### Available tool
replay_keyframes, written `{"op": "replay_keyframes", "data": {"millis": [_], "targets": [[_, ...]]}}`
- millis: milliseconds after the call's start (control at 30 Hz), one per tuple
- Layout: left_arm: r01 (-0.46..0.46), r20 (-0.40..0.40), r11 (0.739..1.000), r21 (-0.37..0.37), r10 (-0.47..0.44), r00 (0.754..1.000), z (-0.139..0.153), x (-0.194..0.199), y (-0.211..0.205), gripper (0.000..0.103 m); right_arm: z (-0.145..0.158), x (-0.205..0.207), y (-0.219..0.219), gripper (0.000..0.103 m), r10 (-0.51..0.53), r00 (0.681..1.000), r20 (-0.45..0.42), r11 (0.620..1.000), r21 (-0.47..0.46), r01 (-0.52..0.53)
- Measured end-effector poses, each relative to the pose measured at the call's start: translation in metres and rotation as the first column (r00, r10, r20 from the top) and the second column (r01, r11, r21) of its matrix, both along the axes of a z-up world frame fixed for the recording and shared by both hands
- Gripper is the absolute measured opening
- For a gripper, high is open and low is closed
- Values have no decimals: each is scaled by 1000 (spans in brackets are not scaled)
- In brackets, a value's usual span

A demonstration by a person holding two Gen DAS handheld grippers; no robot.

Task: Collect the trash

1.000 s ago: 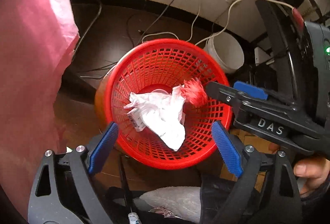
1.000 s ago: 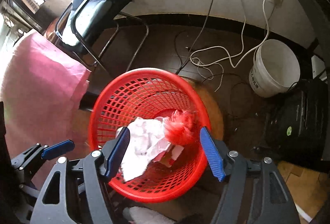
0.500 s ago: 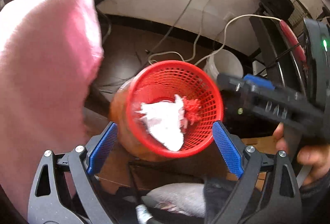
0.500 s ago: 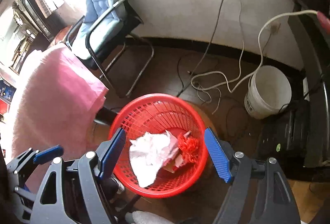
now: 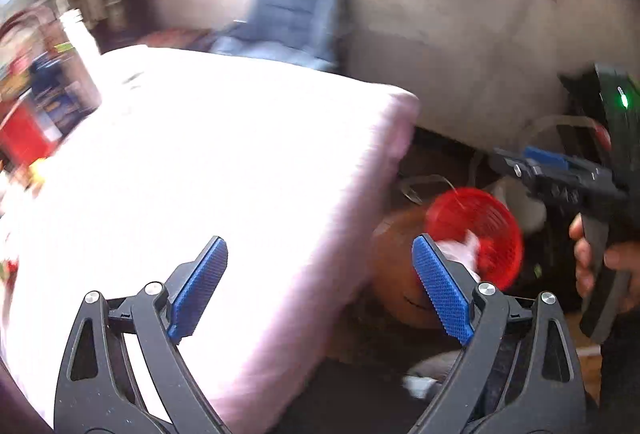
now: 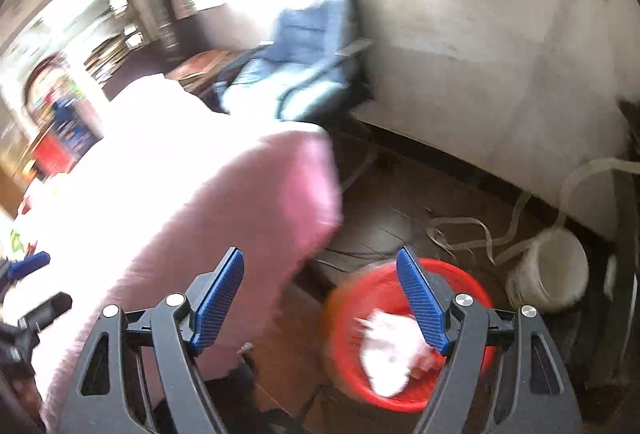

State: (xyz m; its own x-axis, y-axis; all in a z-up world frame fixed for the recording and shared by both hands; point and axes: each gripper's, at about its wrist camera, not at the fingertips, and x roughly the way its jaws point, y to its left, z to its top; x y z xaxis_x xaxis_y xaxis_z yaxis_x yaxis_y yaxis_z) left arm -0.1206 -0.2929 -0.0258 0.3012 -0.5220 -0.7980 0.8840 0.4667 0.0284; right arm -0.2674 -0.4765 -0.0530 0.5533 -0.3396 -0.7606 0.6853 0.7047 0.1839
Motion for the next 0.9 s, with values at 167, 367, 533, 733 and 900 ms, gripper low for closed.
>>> {"op": "replay_keyframes", "data": {"millis": [167,367,533,733,900], "targets": [[-214,40,976,-29,215,976,15,64,70,91,15,82,57,77,204,979,17,979,-10,-204],[-403,31,914,-51,405,914,17,133,138,92,30,164,118,77,372,928,17,928,-21,-372],[-547,63,834,-71,551,832,21,182,187,92,39,217,176,80,498,867,9,866,-55,-497],[-686,43,721,-97,692,721,21,225,248,93,51,264,230,81,584,812,14,808,-103,-579],[-779,-6,620,-93,782,623,16,257,293,96,48,304,263,81,647,763,-12,758,-104,-644]]}}
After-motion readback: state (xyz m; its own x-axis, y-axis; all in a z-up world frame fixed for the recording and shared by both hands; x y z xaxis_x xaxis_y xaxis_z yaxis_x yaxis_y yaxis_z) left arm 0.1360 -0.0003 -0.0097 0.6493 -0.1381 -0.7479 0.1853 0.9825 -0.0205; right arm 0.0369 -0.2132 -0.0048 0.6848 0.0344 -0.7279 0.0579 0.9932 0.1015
